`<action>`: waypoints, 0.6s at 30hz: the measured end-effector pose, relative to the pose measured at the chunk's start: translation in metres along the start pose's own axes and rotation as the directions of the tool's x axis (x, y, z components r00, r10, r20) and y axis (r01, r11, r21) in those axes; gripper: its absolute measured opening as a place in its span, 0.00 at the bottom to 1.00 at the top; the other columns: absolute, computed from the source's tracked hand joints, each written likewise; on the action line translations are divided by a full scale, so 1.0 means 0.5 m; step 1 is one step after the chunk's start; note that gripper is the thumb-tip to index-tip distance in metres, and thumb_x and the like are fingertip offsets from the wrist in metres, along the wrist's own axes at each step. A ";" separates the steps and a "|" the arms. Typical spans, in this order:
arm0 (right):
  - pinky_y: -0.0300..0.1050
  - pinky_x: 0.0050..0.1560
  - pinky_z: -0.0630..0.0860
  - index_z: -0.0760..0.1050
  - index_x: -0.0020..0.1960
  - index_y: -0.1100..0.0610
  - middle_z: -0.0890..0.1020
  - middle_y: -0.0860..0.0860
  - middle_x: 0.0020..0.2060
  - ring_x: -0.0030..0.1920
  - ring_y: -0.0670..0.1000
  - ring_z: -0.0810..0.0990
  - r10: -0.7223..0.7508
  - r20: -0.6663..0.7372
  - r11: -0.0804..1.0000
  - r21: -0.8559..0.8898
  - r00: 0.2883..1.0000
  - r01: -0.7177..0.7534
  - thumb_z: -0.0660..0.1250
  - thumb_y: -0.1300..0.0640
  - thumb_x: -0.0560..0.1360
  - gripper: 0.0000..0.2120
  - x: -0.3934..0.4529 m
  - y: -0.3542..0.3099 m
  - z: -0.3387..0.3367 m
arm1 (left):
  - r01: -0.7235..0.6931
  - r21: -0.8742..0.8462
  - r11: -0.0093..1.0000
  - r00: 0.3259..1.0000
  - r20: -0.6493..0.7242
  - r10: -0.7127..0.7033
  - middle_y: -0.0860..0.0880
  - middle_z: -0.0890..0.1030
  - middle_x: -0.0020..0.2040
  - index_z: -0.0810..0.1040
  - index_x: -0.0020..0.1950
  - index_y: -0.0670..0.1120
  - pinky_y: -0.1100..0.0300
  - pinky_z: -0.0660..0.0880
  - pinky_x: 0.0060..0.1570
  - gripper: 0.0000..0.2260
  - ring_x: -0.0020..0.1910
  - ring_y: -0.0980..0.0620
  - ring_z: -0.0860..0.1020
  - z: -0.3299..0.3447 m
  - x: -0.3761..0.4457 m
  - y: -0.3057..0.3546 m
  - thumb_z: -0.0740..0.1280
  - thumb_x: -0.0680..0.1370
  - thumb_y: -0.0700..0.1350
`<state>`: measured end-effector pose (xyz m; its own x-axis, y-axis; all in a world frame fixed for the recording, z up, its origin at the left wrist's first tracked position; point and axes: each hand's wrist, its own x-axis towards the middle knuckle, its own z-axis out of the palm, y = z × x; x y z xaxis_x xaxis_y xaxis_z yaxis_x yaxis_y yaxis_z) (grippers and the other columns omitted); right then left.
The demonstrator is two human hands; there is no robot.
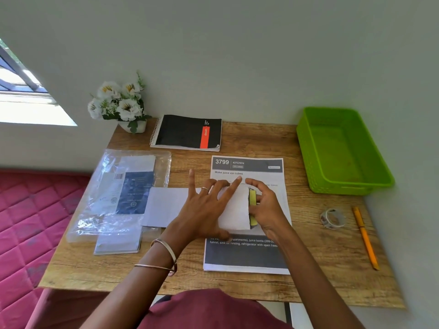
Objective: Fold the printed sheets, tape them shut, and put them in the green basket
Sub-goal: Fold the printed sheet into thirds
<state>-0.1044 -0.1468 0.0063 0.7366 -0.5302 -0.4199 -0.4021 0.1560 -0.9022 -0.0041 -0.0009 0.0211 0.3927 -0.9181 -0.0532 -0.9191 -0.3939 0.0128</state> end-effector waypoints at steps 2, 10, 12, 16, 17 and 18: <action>0.46 0.30 0.78 0.69 0.66 0.48 0.81 0.60 0.48 0.47 0.58 0.82 0.000 -0.026 0.999 -0.038 1.000 -0.001 0.68 0.75 0.69 0.33 0.005 0.002 -0.003 | 0.015 0.006 1.000 0.999 0.033 -0.015 0.46 0.58 0.75 0.33 0.75 0.53 0.28 0.33 0.63 0.55 0.73 0.42 0.57 0.011 -0.004 -0.011 0.64 0.63 0.73; 0.53 0.46 0.81 0.69 0.67 0.51 0.80 0.54 0.46 0.46 0.53 0.79 -0.052 -0.052 0.990 -0.136 0.997 0.045 0.66 0.75 0.71 0.30 0.004 0.010 0.002 | 0.027 0.048 0.999 0.999 -0.027 -0.026 0.49 0.69 0.68 0.55 0.75 0.49 0.26 0.37 0.63 0.48 0.68 0.45 0.67 0.008 -0.015 -0.040 0.67 0.62 0.69; 0.55 0.49 0.81 0.69 0.67 0.51 0.81 0.55 0.47 0.47 0.53 0.79 -0.077 -0.070 0.985 -0.161 0.995 0.065 0.66 0.73 0.72 0.29 0.003 0.011 0.007 | 0.039 0.051 0.998 0.999 -0.019 -0.038 0.49 0.68 0.69 0.54 0.75 0.51 0.26 0.35 0.62 0.48 0.69 0.46 0.65 0.001 -0.018 -0.043 0.67 0.61 0.69; 0.52 0.49 0.81 0.69 0.67 0.49 0.81 0.56 0.52 0.51 0.54 0.80 -0.104 -0.105 0.982 -0.171 0.989 0.086 0.68 0.73 0.71 0.30 0.004 0.018 0.019 | 0.044 0.057 0.997 0.999 0.030 -0.045 0.50 0.67 0.71 0.50 0.75 0.53 0.26 0.32 0.60 0.47 0.71 0.46 0.63 0.003 -0.024 -0.055 0.67 0.63 0.69; 0.51 0.50 0.81 0.69 0.66 0.49 0.82 0.56 0.53 0.52 0.55 0.81 -0.111 -0.109 0.981 -0.171 0.988 0.091 0.68 0.72 0.72 0.30 0.004 0.021 0.020 | 0.040 0.066 0.997 0.999 0.034 -0.043 0.51 0.68 0.70 0.50 0.75 0.54 0.25 0.33 0.60 0.47 0.70 0.46 0.64 0.004 -0.024 -0.061 0.67 0.64 0.69; 0.51 0.51 0.81 0.69 0.66 0.48 0.82 0.57 0.54 0.53 0.55 0.81 -0.116 -0.112 0.981 -0.168 0.987 0.096 0.69 0.72 0.71 0.30 0.004 0.024 0.021 | 0.038 0.070 0.997 0.998 0.038 -0.040 0.51 0.69 0.69 0.50 0.75 0.55 0.25 0.34 0.60 0.46 0.70 0.45 0.65 0.005 -0.025 -0.067 0.67 0.64 0.69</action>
<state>-0.1022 -0.1374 -0.0062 0.7125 -0.6347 -0.2991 -0.4152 -0.0378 -0.9089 0.0216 0.0238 0.0191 0.4280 -0.8991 -0.0914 -0.9037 -0.4242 -0.0588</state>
